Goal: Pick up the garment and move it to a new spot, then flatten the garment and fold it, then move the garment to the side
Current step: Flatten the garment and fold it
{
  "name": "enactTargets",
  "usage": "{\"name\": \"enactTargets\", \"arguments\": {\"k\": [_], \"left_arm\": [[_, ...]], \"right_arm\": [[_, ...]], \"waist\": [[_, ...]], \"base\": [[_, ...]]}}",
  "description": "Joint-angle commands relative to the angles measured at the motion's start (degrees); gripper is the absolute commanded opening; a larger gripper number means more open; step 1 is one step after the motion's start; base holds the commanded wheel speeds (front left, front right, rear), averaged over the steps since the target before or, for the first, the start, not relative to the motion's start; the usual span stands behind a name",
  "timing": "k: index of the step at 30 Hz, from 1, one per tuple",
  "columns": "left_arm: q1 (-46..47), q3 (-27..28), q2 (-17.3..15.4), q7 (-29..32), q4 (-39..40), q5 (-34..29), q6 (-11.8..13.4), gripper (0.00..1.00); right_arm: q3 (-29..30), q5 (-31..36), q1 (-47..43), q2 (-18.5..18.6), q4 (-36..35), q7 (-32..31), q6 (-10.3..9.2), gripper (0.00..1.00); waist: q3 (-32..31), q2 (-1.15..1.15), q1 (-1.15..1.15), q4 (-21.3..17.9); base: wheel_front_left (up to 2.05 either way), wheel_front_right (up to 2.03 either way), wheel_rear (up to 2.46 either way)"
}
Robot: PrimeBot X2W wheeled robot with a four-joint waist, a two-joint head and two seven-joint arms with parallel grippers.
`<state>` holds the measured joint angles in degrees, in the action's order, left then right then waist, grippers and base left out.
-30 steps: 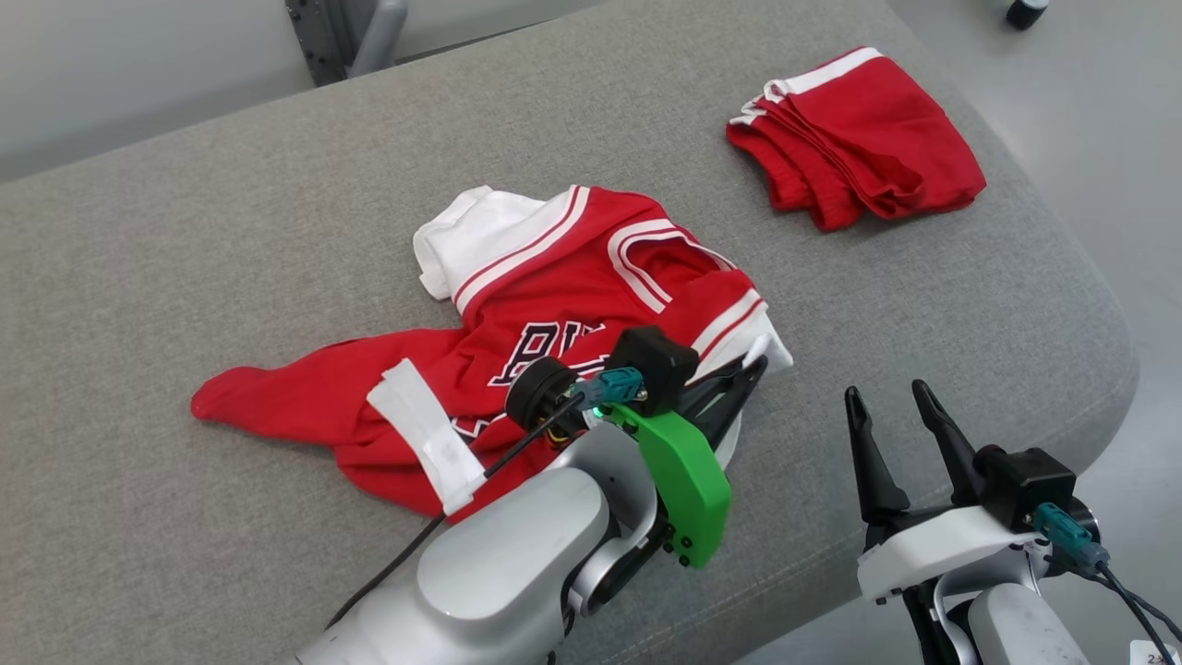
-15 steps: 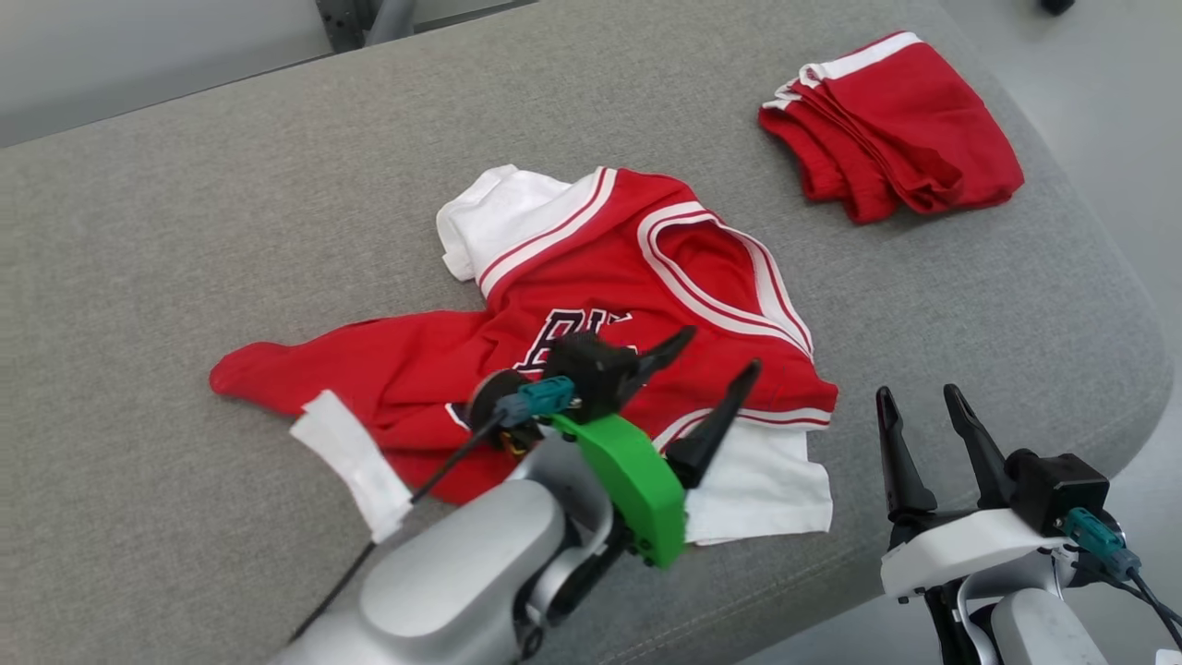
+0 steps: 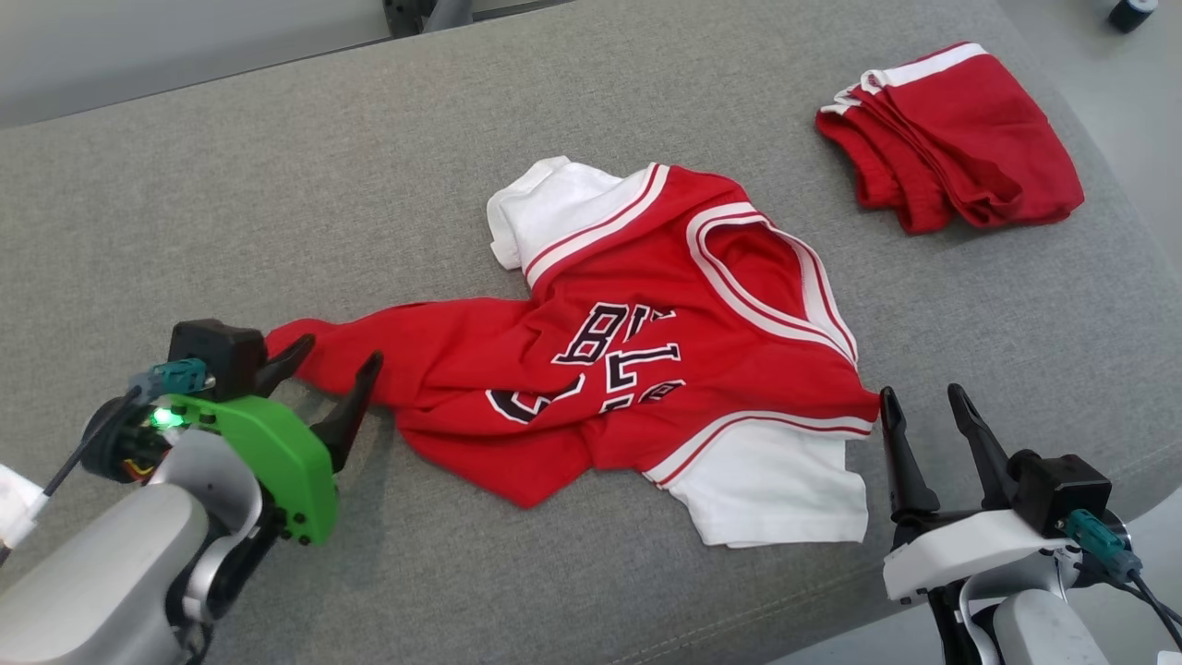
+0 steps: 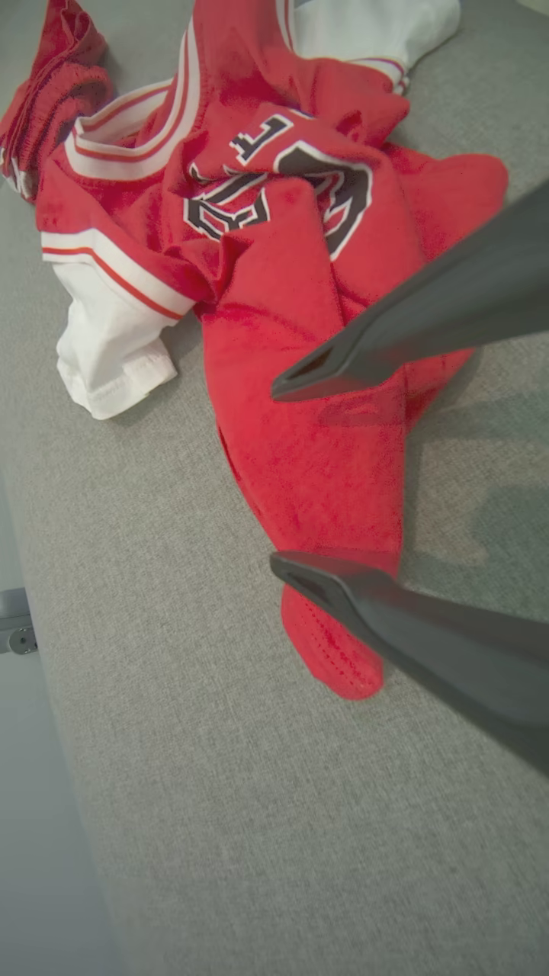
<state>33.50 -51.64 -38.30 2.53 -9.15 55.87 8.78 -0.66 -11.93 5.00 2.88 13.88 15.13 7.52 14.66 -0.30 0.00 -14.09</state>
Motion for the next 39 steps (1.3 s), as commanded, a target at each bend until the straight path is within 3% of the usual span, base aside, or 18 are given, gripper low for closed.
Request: {"name": "enactTargets", "arguments": {"k": [1,5,11,23,24,25,31,36,39], "left_arm": [[0.23,-0.5,-2.16,0.84,-1.08,-0.86,-1.54,1.0],[1.65,-1.09,-3.69,1.56,-4.88,-0.48,-5.44,1.0],[3.73,-0.41,-2.22,0.86,-9.63,1.76,-11.49,1.0],[7.26,-3.53,1.01,0.34,-17.15,-0.06,-15.31,1.0],[7.32,-4.14,1.16,0.94,-17.83,-0.16,-15.54,0.82],[7.5,-4.74,1.25,1.35,-18.36,-0.2,-15.75,0.0],[7.07,-5.96,-0.37,1.22,-14.77,0.6,-16.16,0.0],[3.22,-4.27,-4.59,1.8,2.62,2.06,-9.39,0.0],[0.32,-2.65,-8.31,2.66,14.6,3.7,-3.92,0.0]], "right_arm": [[-0.03,0.74,-0.23,0.03,-0.02,0.02,-0.07,1.0],[-0.21,1.07,0.48,0.08,-0.03,0.02,-0.07,1.0],[-0.59,1.58,1.06,0.05,-0.22,0.02,-0.07,1.0],[-1.24,2.21,1.17,0.05,0.21,0.02,-0.07,1.0],[-1.32,2.25,1.11,0.04,0.23,0.02,-0.07,1.0],[-1.36,2.32,1.01,0.05,0.26,0.02,-0.07,1.0],[-0.52,2.61,-0.29,0.07,0.14,0.02,-0.07,1.0],[0.42,2.52,-2.34,0.03,0.33,0.02,-0.07,1.0],[-0.24,1.48,-1.64,0.05,-0.14,0.02,-0.07,1.0]], "waist": [[0.49,0.3,0.0,0.35],[1.17,0.3,0.0,0.5],[2.06,0.3,0.0,0.68],[2.61,0.3,0.0,0.22],[2.53,0.3,0.0,0.15],[2.42,0.3,0.0,0.1],[1.08,0.3,0.0,0.37],[-0.67,0.3,0.0,3.59],[-0.99,0.3,0.0,4.56]], "base": [[0.0,0.0,0.0],[0.0,0.0,0.0],[0.0,0.0,0.0],[0.0,0.0,0.0],[0.0,0.0,0.0],[0.0,0.0,0.0],[0.0,0.0,0.0],[0.0,0.0,0.0],[0.0,0.0,0.0]]}}
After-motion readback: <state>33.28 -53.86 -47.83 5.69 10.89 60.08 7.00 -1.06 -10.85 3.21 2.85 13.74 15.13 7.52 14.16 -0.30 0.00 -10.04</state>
